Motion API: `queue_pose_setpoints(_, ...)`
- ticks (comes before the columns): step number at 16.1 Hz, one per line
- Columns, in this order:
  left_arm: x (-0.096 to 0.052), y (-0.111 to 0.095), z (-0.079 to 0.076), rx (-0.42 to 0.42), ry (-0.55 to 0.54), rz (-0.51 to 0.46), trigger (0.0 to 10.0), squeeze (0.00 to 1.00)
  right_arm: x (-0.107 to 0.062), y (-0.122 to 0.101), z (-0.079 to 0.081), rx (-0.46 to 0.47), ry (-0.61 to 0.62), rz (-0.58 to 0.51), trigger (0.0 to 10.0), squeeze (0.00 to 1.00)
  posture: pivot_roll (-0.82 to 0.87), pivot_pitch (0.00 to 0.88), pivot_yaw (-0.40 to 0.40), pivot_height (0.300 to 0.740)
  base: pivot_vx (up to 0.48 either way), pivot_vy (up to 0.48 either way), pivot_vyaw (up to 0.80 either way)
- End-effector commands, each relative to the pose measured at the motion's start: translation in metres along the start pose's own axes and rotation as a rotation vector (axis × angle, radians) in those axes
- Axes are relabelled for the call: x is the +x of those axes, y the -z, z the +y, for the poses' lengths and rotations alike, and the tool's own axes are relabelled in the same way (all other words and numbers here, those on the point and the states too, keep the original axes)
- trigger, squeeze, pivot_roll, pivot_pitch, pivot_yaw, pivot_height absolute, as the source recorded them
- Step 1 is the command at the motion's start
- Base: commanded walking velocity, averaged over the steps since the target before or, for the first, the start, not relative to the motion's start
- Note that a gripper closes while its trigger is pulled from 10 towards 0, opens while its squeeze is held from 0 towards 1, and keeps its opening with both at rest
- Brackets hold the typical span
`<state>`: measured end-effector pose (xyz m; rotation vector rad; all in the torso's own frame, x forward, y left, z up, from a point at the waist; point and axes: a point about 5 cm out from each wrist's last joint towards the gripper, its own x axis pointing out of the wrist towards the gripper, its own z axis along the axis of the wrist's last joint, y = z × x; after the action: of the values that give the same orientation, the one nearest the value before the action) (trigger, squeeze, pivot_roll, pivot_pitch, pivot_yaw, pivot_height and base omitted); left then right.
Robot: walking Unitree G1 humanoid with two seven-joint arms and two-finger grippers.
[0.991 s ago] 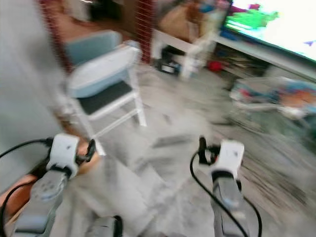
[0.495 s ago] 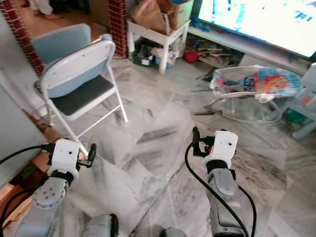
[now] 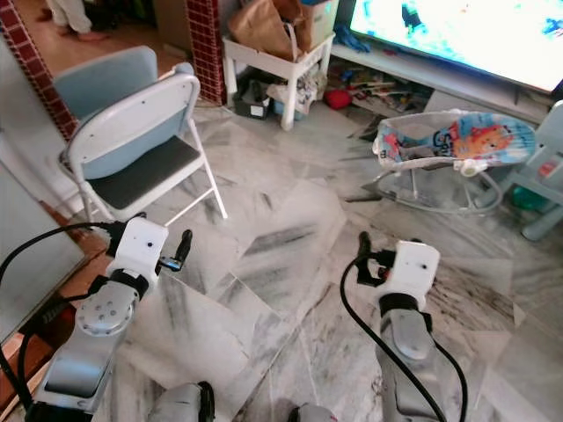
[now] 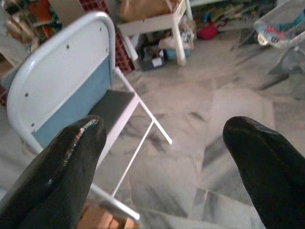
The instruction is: Restocking fridge
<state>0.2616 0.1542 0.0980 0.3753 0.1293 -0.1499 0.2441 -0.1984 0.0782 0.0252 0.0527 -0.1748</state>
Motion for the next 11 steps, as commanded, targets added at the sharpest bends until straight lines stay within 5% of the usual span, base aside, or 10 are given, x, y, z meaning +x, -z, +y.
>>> queue_pose_setpoints(1,-0.006,0.006,0.002,-0.029,-0.026,0.038,10.0,0.0,-0.001,0.0,-0.001,-0.001,0.002,0.005,10.0,0.0,0.12,0.101,-0.045,0.74,0.0,0.0,0.0)
queue_pose_setpoints(4,-0.032,0.026,-0.001,-0.083,-0.077,0.114,10.0,0.0,-0.008,-0.001,-0.007,0.018,0.007,0.001,10.0,0.0,0.13,0.097,-0.038,0.74,0.0,0.0,0.0)
queue_pose_setpoints(11,-0.048,0.031,0.016,-0.108,-0.167,0.144,10.0,0.0,-0.012,-0.003,-0.007,0.011,-0.067,0.025,10.0,0.0,0.15,0.145,-0.069,0.74,0.0,0.0,0.0)
